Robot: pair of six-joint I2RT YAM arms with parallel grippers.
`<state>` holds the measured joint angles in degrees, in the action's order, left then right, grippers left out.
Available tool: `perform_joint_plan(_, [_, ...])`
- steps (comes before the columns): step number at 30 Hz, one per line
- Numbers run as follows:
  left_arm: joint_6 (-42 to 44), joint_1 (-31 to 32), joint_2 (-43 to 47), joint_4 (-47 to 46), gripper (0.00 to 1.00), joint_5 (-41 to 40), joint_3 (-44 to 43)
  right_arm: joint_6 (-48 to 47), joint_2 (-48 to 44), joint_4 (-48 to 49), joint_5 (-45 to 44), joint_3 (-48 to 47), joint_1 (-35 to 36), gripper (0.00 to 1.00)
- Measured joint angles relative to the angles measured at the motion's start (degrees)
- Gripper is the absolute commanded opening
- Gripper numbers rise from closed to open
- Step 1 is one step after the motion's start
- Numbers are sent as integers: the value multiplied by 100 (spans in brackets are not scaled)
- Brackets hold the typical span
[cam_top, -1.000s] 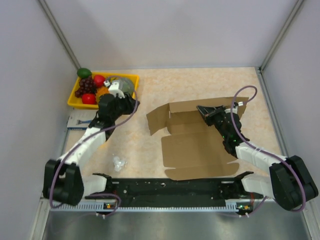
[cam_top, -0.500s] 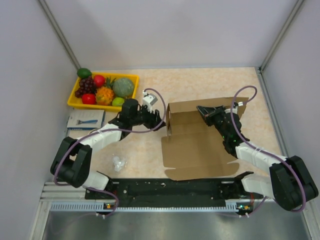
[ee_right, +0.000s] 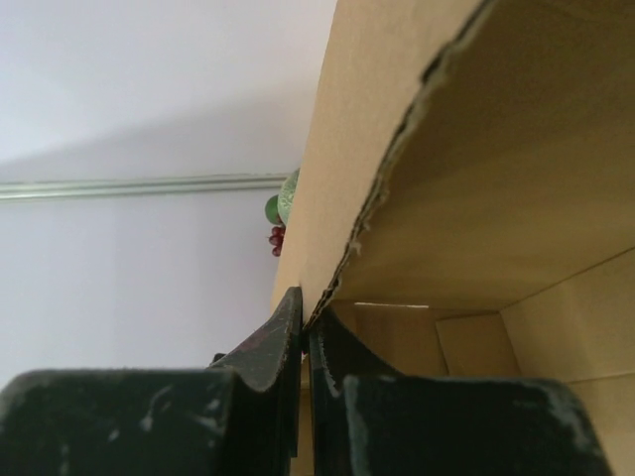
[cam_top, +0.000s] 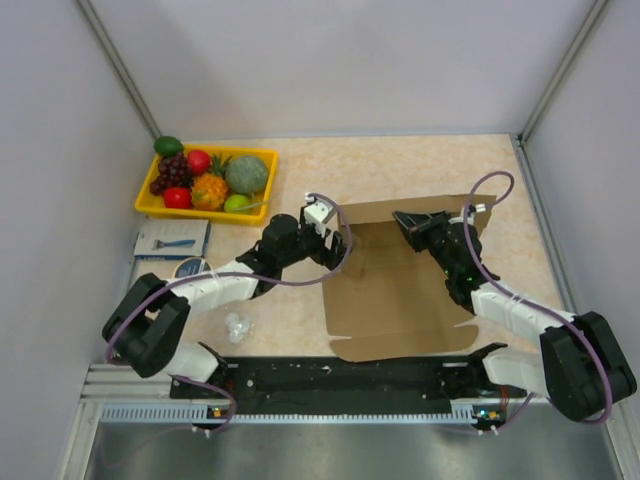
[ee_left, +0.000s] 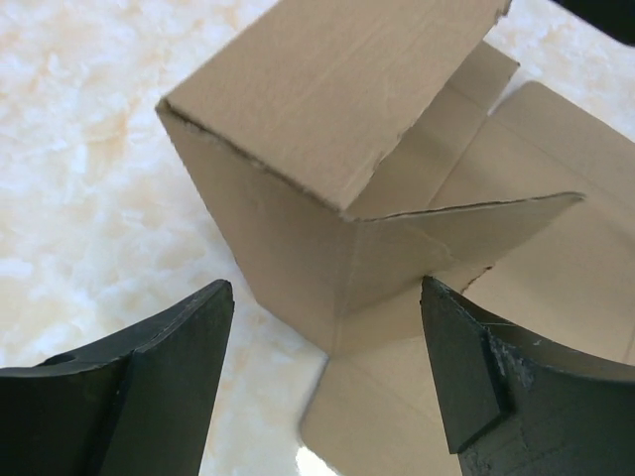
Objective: Fold the paper box
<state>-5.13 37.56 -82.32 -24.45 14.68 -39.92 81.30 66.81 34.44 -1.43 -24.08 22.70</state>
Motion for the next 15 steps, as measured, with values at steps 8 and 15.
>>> perform_joint_plan(8, [190, 551, -380, -769, 67, -1287, 11, 669, -258, -1187, -61, -398, 57, 0])
perform_joint_plan(15, [369, 879, -745, -1213, 57, -2251, 22, 992, -487, -1891, -205, -573, 155, 0])
